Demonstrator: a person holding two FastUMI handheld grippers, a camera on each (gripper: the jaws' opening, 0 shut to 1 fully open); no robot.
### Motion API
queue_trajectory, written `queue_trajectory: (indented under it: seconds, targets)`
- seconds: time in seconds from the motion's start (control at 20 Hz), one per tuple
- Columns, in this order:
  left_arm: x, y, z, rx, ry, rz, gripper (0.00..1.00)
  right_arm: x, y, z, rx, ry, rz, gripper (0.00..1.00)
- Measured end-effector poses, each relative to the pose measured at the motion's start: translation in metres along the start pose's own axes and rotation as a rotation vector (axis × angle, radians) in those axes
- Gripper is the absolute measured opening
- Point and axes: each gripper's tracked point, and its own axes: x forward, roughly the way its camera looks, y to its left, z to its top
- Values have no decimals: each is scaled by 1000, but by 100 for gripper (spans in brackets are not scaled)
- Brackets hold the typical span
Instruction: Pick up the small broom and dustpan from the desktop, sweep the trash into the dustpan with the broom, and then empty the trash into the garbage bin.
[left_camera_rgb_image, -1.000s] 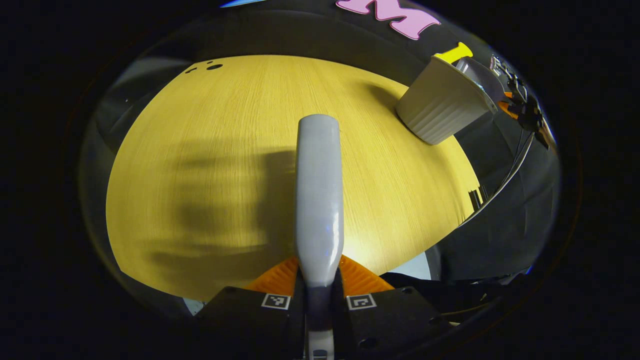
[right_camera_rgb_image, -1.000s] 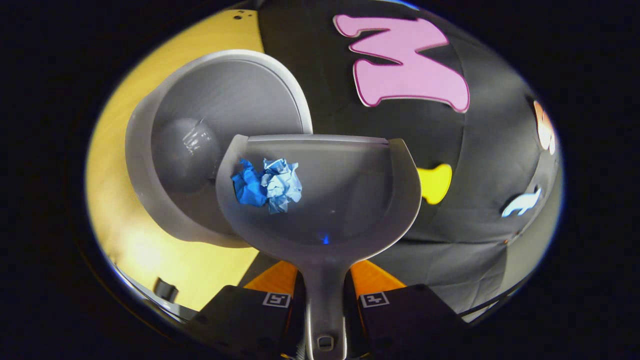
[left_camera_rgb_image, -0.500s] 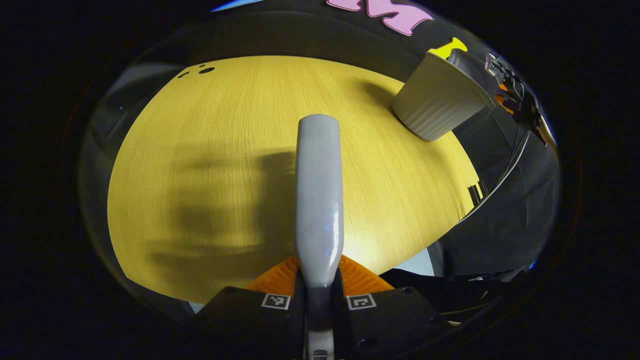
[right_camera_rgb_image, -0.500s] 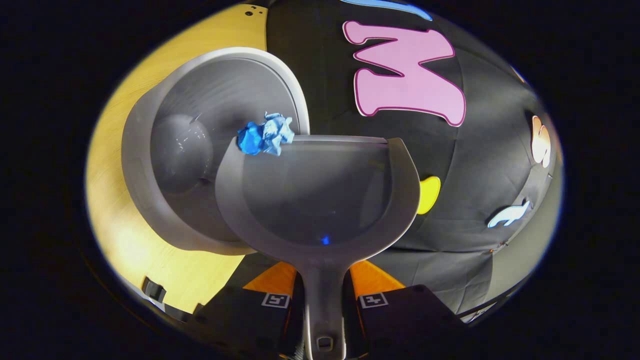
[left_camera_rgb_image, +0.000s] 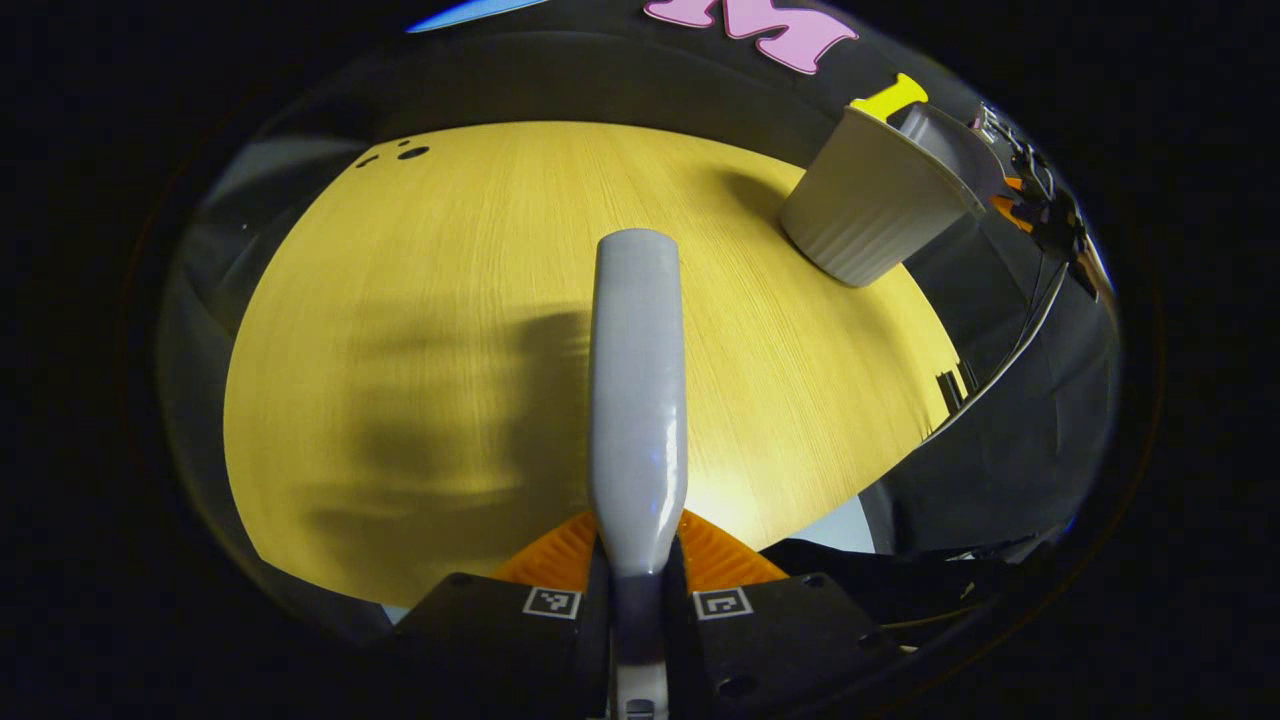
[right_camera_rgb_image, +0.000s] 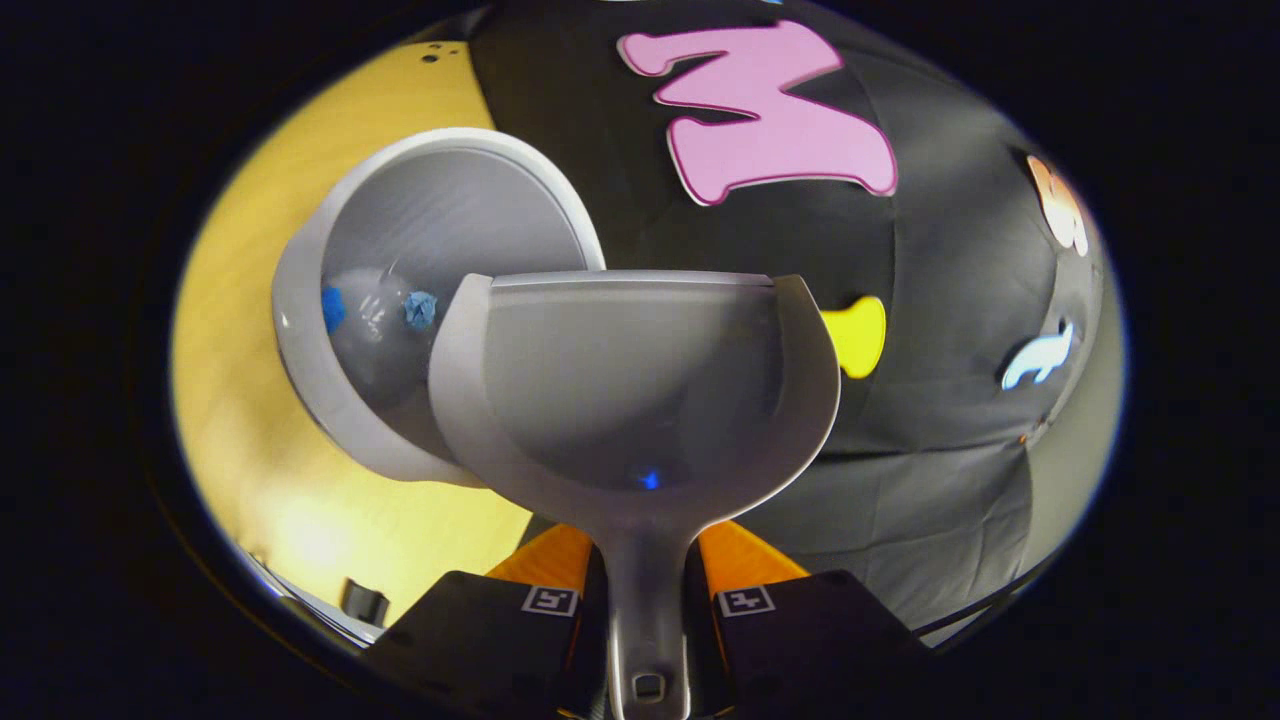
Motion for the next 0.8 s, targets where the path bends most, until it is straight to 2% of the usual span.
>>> queue_trajectory:
  seconds: [0.15,0.25,0.3,0.45,0.6,0.7,0.8]
  targets:
    - [-8,16,7,36,-37,82,27,-15,5,-7,301,38,108,35]
    - [-12,18,11,20,-55,98,29,-25,2,-2,537,53,199,35]
    - [-14,19,11,1,-63,102,29,-26,1,2,617,52,229,35]
    - [-18,26,15,-42,-89,145,27,-26,2,7,763,36,280,35]
    - [-18,33,13,-81,-97,180,29,-34,5,18,938,11,377,35]
    - [-16,39,11,-83,-97,204,27,-40,-2,21,1009,-7,415,35]
    - [-13,44,9,-90,-92,218,27,-65,3,28,1055,-24,464,35]
